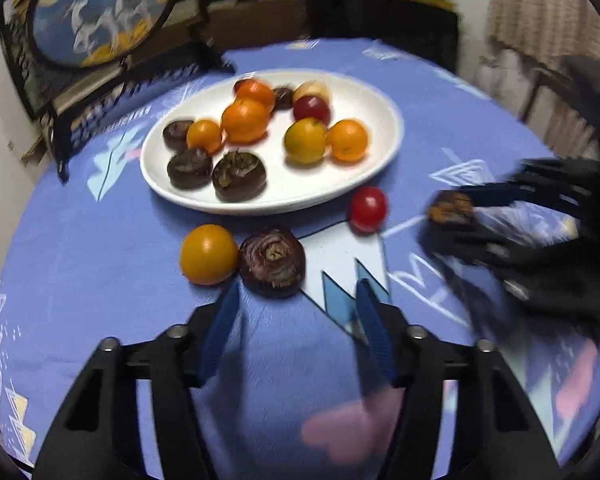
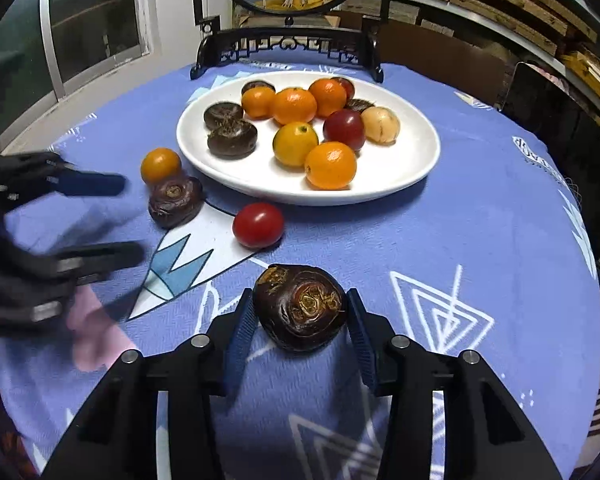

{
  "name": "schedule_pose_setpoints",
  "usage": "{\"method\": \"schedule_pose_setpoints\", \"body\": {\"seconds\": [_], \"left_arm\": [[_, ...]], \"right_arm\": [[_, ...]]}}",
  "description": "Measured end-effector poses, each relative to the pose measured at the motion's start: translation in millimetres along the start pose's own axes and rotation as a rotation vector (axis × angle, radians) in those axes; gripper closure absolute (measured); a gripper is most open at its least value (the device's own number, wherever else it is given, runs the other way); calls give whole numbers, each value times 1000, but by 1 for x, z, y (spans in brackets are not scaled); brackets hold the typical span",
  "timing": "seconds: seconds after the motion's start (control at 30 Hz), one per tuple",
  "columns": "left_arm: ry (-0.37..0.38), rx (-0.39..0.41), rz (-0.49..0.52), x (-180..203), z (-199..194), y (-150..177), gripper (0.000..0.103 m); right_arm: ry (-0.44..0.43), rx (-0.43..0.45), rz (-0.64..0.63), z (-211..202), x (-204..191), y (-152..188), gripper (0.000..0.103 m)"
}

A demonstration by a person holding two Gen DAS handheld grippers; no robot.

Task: Organize fruits
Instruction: 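Move both grippers back to the remaining fruits beside the plate, then grasp a dark brown fruit with the left gripper while the right grasps another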

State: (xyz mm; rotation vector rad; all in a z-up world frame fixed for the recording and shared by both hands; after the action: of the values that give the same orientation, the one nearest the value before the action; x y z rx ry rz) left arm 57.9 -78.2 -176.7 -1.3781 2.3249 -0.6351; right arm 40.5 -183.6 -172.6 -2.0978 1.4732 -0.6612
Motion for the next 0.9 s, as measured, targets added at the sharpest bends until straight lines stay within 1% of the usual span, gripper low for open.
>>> {"method": "schedule_pose_setpoints", "body": {"seconds": [0.07, 0.1, 0.13, 0.17, 0.27, 0.37, 0.47, 0.53, 0.73, 0.9], "left_arm": [[-18, -20, -70, -6, 13, -7, 50], [-24, -27, -112, -10, 18, -11, 52], [-21, -39, -135, -13, 21, -12, 61], [-18, -46, -151, -15, 22, -11, 61], [-2, -39, -114, -10, 18, -7, 61], [-27, -21, -69, -7, 8, 1, 61], [-71, 2, -41, -10, -2, 5, 61], [-85, 17, -27, -10, -8, 6, 61], [-108, 50, -6, -10, -23, 7, 61], [-110, 57, 1, -11, -26, 8, 61]], "right_arm": [[-14, 9, 3, -5, 0, -1, 57], [-17, 13, 2, -7, 1, -2, 57], [-19, 16, -2, -9, 1, -3, 57], [-23, 19, -5, -10, -1, -3, 57], [-31, 22, -15, -12, -5, -1, 57], [-43, 20, -16, -12, -8, 1, 57], [-72, 14, -6, -13, -13, 3, 57], [-80, 14, -10, -15, -19, 3, 57], [-110, 18, -45, -23, -43, 6, 57], [-125, 7, -72, -25, -59, 10, 57]]}}
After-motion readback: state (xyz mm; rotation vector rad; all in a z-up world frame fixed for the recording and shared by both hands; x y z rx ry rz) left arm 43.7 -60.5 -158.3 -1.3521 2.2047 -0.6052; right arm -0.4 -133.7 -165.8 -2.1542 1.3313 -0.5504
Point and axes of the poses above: each gripper's, at about its wrist camera, not at the fingertips, and z roughly the way its jaws point, x to its right, y to its underside, the point moved 9 cm from there along z, roughly the way its jaws point, and after that the axes turned 3 degrees about -x, right-handed, at the moved point
